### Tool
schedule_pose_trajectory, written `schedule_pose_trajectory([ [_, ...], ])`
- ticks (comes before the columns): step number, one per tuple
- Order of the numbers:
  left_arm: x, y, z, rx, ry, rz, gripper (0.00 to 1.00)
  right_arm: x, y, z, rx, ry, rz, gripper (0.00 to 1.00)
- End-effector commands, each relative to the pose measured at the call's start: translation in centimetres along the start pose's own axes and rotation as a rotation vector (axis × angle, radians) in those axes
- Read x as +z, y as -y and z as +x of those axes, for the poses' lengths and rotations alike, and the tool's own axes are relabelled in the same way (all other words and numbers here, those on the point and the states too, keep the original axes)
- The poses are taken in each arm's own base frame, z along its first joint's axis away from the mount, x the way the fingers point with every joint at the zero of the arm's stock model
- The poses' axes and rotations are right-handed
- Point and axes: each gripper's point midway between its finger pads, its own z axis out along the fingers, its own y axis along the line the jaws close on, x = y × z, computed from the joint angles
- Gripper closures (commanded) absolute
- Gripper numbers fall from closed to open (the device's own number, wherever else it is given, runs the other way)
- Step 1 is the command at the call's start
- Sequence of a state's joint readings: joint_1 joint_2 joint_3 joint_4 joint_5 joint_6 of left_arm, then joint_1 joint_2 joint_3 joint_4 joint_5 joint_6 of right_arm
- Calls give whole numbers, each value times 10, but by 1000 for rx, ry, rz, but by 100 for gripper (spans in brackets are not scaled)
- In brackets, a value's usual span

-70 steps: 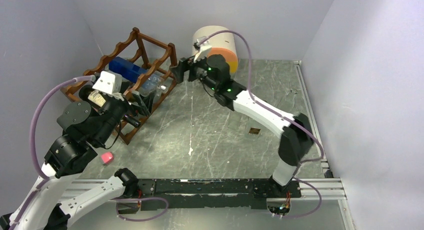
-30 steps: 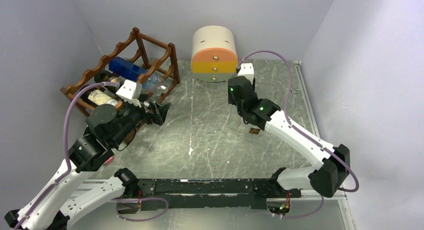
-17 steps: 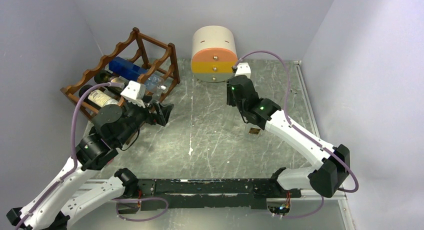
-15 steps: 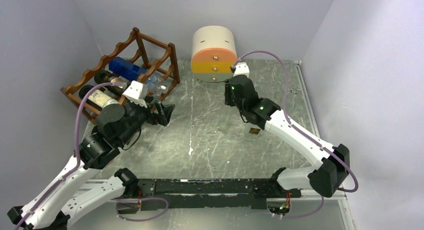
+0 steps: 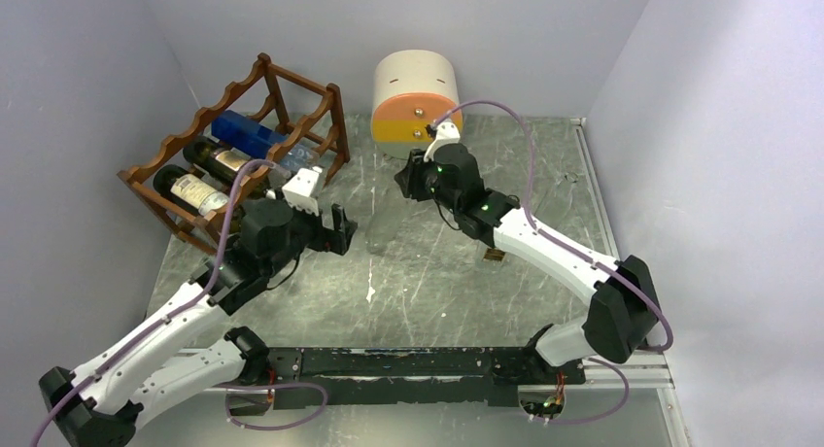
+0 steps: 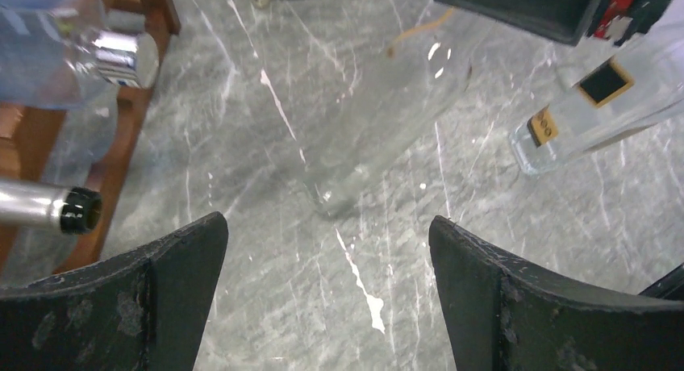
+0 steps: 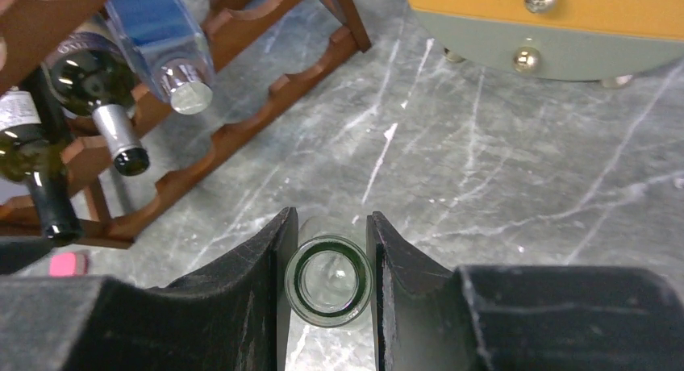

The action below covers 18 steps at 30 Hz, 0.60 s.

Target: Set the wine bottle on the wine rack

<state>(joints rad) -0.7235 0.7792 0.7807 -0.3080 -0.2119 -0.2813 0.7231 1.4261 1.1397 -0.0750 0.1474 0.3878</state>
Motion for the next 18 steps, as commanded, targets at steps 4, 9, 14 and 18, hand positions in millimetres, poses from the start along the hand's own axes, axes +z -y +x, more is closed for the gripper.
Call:
schedule_pose_trajectory([
  [4,20,14,15,-49,-33,60,2,-8,4,21,56,102,-70,100],
  [9,28,14,21,-72,-44,47,2,-31,21,64,29,69,-80,100],
  [14,34,17,24,-118,-50,49,2,-50,30,93,3,13,-96,100],
  [18,40,23,31,-113,-79,77,2,-56,26,101,-8,-29,-127,100],
])
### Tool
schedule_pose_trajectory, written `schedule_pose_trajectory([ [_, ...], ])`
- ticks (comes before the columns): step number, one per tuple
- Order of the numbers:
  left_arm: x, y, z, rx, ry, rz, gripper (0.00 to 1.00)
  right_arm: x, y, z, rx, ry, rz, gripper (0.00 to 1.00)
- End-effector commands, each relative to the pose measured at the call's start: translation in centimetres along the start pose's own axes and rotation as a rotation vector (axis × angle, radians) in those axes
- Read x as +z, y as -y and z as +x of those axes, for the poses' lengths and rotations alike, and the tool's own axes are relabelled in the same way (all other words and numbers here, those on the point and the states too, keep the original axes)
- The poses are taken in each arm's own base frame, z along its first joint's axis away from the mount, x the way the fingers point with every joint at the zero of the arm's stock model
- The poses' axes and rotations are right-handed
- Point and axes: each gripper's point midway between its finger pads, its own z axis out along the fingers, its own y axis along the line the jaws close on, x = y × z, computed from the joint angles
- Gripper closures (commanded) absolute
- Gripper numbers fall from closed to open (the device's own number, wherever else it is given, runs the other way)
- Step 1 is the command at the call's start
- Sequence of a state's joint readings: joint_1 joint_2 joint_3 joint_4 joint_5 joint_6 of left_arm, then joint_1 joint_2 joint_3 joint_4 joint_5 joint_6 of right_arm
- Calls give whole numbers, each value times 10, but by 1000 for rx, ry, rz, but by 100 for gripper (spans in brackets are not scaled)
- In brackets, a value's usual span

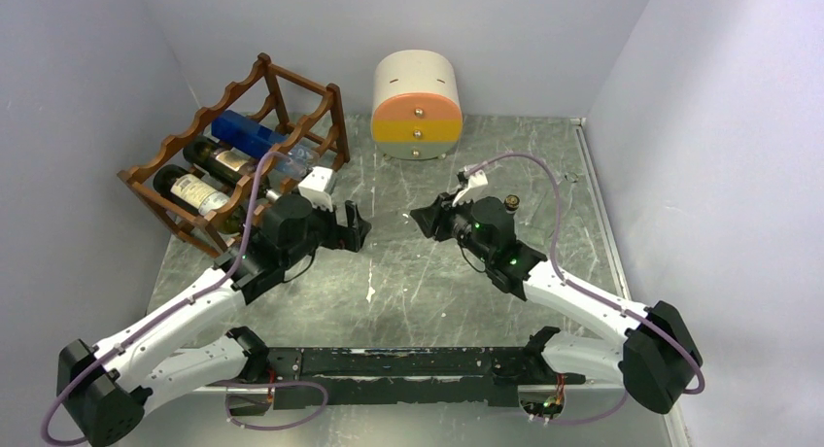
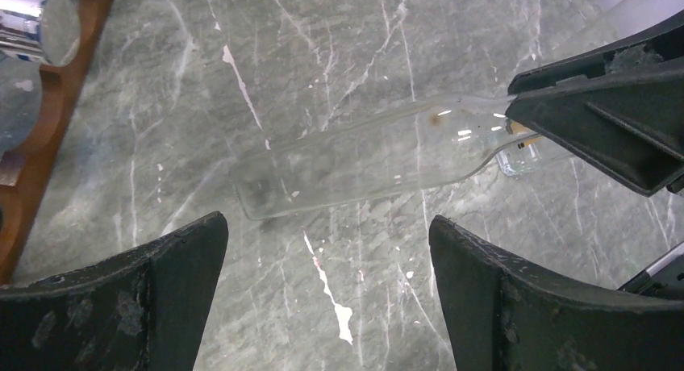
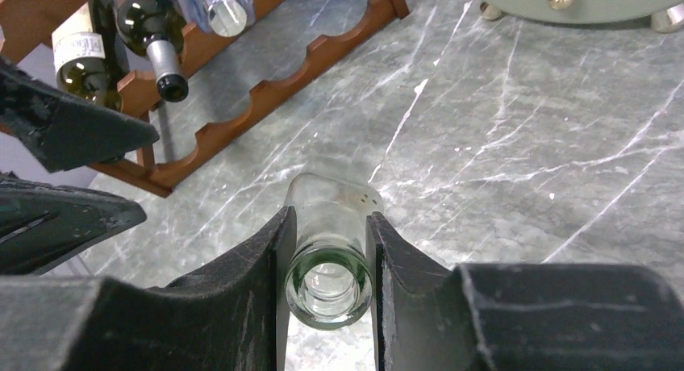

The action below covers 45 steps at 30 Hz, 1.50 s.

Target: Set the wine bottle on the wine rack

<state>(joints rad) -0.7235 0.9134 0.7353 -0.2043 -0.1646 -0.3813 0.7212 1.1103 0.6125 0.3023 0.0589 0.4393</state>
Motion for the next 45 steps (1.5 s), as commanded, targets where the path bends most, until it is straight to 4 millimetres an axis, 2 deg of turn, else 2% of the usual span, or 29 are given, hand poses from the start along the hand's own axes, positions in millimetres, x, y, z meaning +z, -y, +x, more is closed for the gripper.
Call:
schedule_pose_trajectory([
  [1,9,14,3,8,-8,81,2,-10,12,39,-68,-157,13,100],
  [5,14,20,18,209,-1,189,0,-8,11,34,-46,-190,51,100],
  [8,15,39,13,343,104,326,2,-6,10,30,-25,-211,74,100],
  [13,30,33,29,530,128,353,5,-5,7,17,-9,-226,99,100],
  [17,41,31,51,524,130,373,10,-7,-3,12,27,-271,82,100],
  [20,43,31,56,537,212,379,12,-8,-10,10,48,-315,54,100],
  [25,53,28,63,597,234,369,15,-10,-22,5,56,-360,7,100],
  [31,59,18,72,687,242,334,12,-13,-33,8,77,-391,-51,100],
  [37,58,38,93,760,238,497,15,-13,-38,10,67,-396,-91,100],
  [40,59,45,103,771,219,554,22,-15,-40,11,52,-408,-107,100],
  [43,61,50,103,759,219,580,29,-18,-39,13,34,-423,-109,100],
  [45,64,58,97,761,222,603,37,-19,-40,13,27,-431,-115,100],
])
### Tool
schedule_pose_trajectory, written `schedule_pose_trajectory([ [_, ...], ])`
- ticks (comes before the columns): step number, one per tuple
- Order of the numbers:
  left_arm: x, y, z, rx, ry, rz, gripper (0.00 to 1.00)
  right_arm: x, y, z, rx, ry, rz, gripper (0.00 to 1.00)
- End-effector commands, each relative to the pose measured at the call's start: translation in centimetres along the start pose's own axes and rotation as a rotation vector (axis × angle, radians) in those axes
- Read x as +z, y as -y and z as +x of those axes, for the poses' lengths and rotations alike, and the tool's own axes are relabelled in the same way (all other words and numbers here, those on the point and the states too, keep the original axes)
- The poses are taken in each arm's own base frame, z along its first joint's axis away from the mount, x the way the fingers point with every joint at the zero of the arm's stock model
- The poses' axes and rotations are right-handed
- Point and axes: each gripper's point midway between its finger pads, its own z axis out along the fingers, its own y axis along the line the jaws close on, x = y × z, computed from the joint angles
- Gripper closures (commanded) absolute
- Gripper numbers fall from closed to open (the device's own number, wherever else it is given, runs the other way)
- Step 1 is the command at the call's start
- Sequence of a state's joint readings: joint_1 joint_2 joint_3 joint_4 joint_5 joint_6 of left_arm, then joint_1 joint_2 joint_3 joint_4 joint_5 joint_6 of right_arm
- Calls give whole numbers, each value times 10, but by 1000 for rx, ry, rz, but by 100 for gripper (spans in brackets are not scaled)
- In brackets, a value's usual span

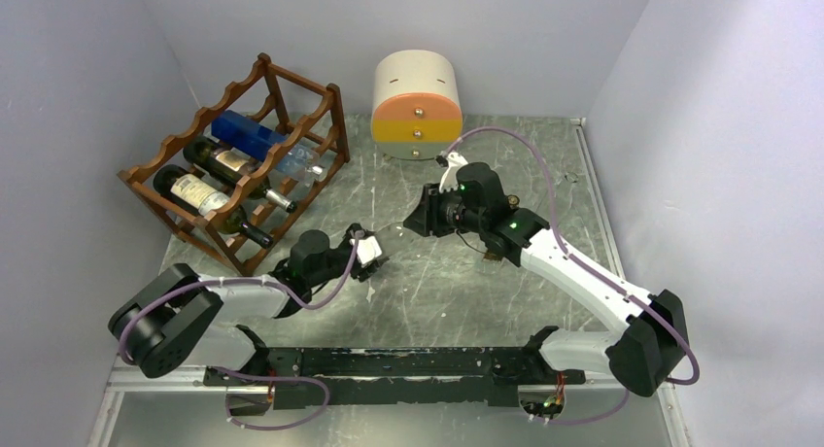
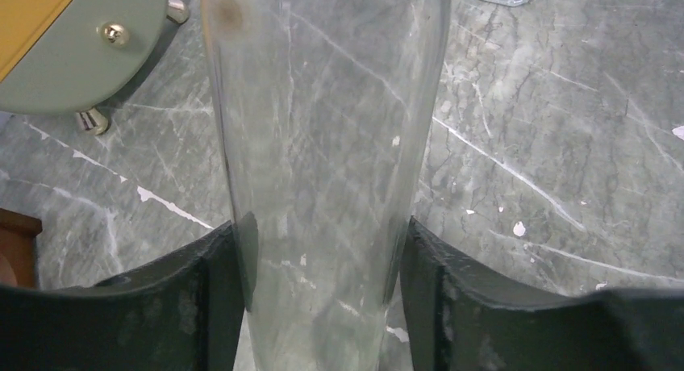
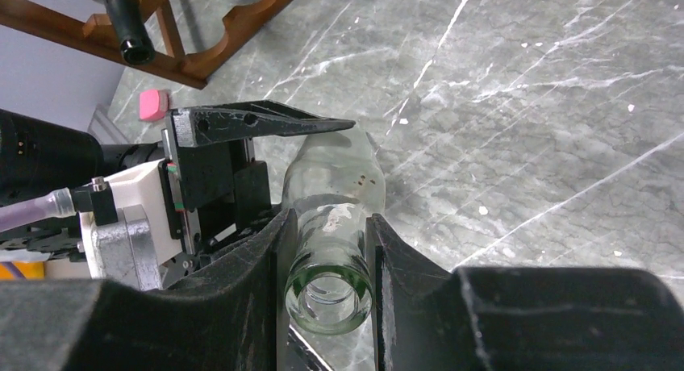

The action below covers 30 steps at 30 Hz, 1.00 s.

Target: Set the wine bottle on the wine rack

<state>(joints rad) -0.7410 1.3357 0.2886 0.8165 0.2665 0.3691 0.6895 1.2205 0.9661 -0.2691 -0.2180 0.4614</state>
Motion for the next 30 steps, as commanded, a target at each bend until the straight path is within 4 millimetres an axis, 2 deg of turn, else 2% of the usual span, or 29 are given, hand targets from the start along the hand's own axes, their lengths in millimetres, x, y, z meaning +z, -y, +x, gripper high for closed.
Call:
schedule_pose_trajectory([
  [1,14,14,-32,33,103,120,42,-4,-7,3,-39,-39,-35,100],
  [5,23,12,-34,73,91,138,71,-8,-7,9,-48,-66,-38,100],
  [7,25,14,-35,94,91,153,90,-14,-14,-2,-61,-47,-50,100],
  [8,26,13,-36,104,90,155,93,-16,-14,-1,-65,-53,-45,98],
  [9,26,12,-37,115,92,154,93,-19,-13,-3,-70,-55,-36,93],
  [14,22,0,-58,225,134,117,93,-37,-6,-14,-122,-40,42,46],
  [15,22,-3,-65,258,139,108,93,-41,-4,-18,-133,-29,67,42],
  [18,20,-15,-87,346,134,97,93,-57,-6,-33,-168,-3,95,36],
  [22,18,-41,-117,460,138,14,93,-76,-11,-45,-200,12,110,34],
  [30,15,-72,-172,646,110,-64,93,-109,-13,-56,-293,3,151,31],
])
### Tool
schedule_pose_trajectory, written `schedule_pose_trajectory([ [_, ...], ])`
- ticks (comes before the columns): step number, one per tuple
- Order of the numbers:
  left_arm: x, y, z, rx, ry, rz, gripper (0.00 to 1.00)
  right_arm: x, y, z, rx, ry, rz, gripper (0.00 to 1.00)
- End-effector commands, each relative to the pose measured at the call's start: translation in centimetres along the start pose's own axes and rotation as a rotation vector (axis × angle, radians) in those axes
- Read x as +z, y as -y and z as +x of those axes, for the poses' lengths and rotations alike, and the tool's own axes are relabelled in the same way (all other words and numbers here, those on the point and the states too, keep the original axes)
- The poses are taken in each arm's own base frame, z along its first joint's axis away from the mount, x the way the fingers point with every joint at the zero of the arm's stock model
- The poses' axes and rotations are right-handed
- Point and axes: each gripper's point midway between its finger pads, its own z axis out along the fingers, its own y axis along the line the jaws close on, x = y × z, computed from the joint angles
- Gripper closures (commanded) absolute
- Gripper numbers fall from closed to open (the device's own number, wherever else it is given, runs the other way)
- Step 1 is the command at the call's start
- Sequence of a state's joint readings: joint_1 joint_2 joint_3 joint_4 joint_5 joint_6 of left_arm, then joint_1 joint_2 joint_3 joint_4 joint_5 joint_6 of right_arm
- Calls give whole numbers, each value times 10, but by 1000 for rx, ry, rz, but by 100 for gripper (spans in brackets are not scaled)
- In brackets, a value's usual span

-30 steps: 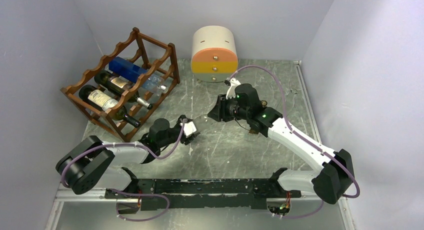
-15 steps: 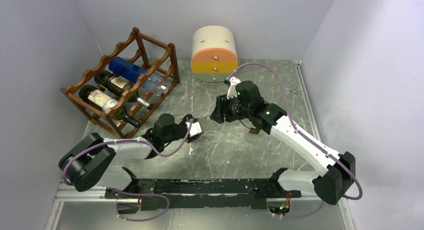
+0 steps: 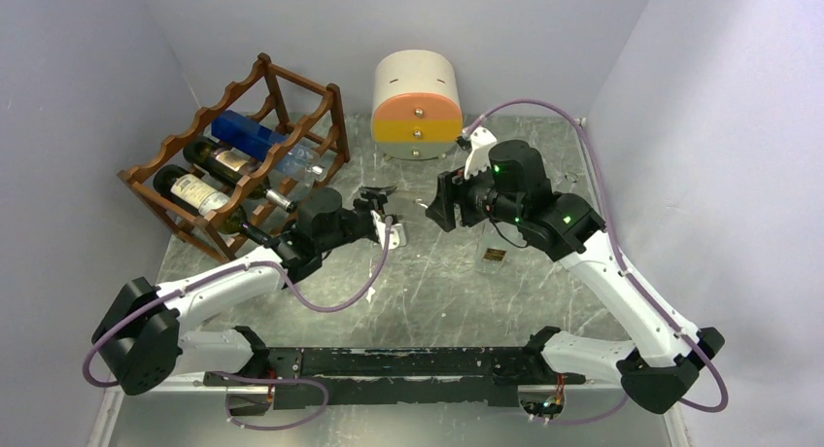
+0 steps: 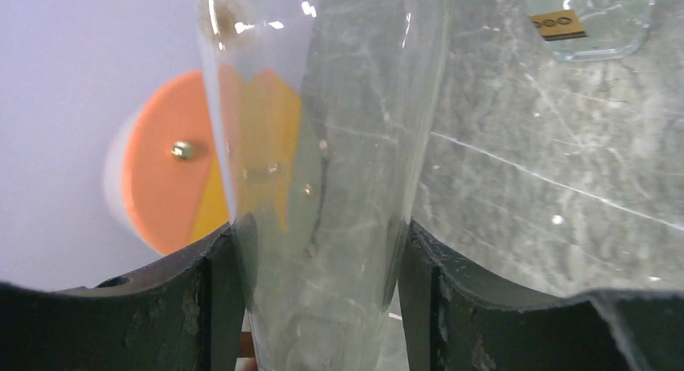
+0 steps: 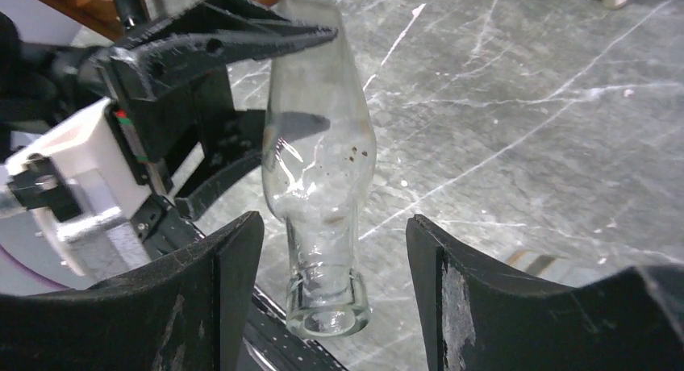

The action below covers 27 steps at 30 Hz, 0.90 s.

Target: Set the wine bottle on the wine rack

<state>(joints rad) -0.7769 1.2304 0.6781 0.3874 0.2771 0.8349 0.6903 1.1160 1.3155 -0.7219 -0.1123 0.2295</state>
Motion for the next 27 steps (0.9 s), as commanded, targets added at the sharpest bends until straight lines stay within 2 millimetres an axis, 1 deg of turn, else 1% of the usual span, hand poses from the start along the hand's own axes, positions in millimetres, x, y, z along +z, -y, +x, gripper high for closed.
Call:
schedule_pose_trajectory([
  [1,-1,-46,-41,189,18,-66,93,-21,8,-1,-75,-36,50,31],
  [3,-2,-53,-48,261,26,-80,93,-28,6,-5,-93,-39,44,32],
  [6,-6,-67,-61,330,49,-111,93,-34,2,-5,-121,-67,23,33],
  [10,-9,-79,-74,435,65,-123,93,-41,-4,-10,-134,-73,-1,34],
  [12,-9,-86,-80,487,64,-133,93,-43,-8,-8,-138,-89,-25,34],
  [18,-9,-99,-93,609,65,-130,93,-35,-7,6,-151,-143,-45,34],
  [21,-8,-107,-102,632,76,-138,93,-30,-7,9,-156,-157,-51,34],
  [27,-4,-103,-107,703,90,-105,93,-22,-11,8,-156,-169,-76,39],
])
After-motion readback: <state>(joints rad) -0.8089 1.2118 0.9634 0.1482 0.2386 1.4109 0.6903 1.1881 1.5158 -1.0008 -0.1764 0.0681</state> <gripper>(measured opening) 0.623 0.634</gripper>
